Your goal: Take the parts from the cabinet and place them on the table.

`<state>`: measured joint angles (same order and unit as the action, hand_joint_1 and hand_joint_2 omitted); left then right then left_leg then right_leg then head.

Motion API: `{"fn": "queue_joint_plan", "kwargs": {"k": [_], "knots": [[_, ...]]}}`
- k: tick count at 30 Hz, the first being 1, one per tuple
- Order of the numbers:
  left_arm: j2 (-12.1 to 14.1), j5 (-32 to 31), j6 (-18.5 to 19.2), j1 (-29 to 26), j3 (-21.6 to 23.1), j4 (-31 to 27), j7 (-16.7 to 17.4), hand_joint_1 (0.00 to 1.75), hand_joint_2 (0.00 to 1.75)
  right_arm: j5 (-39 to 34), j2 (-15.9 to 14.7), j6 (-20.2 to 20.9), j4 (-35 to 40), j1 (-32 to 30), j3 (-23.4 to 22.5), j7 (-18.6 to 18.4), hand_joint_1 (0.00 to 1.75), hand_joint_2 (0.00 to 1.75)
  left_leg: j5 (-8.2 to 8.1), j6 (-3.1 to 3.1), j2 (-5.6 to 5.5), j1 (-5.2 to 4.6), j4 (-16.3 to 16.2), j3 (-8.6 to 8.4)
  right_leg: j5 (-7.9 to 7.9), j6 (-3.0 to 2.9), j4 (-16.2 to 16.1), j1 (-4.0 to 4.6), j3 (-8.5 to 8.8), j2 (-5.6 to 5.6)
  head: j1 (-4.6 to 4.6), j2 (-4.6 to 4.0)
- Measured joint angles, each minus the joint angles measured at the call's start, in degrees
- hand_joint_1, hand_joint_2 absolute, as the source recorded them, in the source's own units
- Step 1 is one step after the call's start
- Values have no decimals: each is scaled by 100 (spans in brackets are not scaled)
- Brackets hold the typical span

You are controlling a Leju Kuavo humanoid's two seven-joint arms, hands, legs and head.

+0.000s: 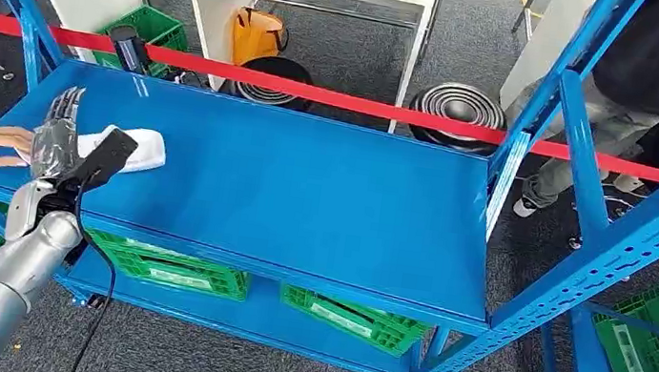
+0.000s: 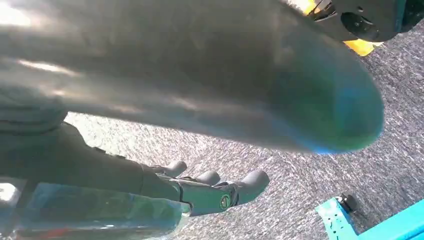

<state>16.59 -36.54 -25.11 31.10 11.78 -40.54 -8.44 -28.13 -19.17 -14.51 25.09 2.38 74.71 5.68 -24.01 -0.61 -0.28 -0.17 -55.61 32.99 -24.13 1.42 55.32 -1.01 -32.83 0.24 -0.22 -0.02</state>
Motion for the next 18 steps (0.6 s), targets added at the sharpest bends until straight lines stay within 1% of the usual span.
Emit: {"fn": "queue_joint_plan", "kwargs": {"k": [3,18], "knots": [[0,-7,50,5,9,-2,22,0,175,-22,0,-31,7,-1,0,-20,0,0,0,0,0,0,0,0,0,0,0,0,0,0,0,2],[0,-26,61,16,81,-2,42,0,175,-35,2,-101,13,0,-2,-55,0,0,0,0,0,0,0,0,0,0,0,0,0,0,0,2]]}}
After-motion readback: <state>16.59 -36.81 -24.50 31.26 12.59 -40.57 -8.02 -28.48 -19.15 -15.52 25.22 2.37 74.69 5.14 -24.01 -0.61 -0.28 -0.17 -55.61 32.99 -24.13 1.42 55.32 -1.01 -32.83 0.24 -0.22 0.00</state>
